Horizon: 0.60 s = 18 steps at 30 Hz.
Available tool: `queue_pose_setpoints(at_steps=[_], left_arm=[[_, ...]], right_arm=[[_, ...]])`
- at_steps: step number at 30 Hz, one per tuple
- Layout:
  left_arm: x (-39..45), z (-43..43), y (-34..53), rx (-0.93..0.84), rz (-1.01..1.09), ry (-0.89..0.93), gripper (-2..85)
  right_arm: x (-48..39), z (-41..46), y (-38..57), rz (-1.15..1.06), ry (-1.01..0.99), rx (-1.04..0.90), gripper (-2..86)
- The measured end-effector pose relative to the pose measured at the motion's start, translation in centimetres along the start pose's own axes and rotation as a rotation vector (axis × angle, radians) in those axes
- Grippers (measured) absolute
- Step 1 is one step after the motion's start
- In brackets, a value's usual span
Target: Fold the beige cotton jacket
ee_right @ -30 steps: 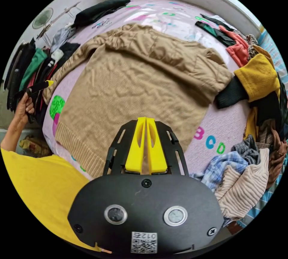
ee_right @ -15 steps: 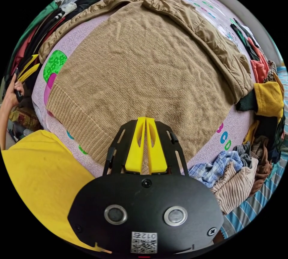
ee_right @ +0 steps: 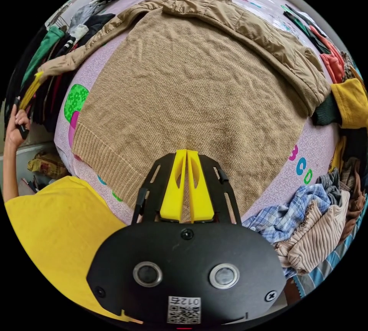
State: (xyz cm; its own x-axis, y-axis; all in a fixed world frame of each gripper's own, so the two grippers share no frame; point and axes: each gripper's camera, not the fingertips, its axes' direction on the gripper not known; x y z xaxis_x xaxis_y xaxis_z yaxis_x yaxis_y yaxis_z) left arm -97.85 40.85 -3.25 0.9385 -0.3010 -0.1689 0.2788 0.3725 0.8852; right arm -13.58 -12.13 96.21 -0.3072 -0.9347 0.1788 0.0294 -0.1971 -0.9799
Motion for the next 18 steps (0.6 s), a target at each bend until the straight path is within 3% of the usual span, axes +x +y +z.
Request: queue_pose_setpoints(at_steps=[5, 18], left_arm=[[11.0, -1.2, -6.4, -0.006, 0.364, 0.072, 0.9], [30.4, 8.2, -13.7, -0.215, 0.706, 0.235, 0.7]], right_arm=[[2.4, -1.3, 0.0, 0.032, -0.08, -0.008, 0.3], [6.2, -5.5, 2.2, 0.094, -0.16, 0.059, 0.3]])
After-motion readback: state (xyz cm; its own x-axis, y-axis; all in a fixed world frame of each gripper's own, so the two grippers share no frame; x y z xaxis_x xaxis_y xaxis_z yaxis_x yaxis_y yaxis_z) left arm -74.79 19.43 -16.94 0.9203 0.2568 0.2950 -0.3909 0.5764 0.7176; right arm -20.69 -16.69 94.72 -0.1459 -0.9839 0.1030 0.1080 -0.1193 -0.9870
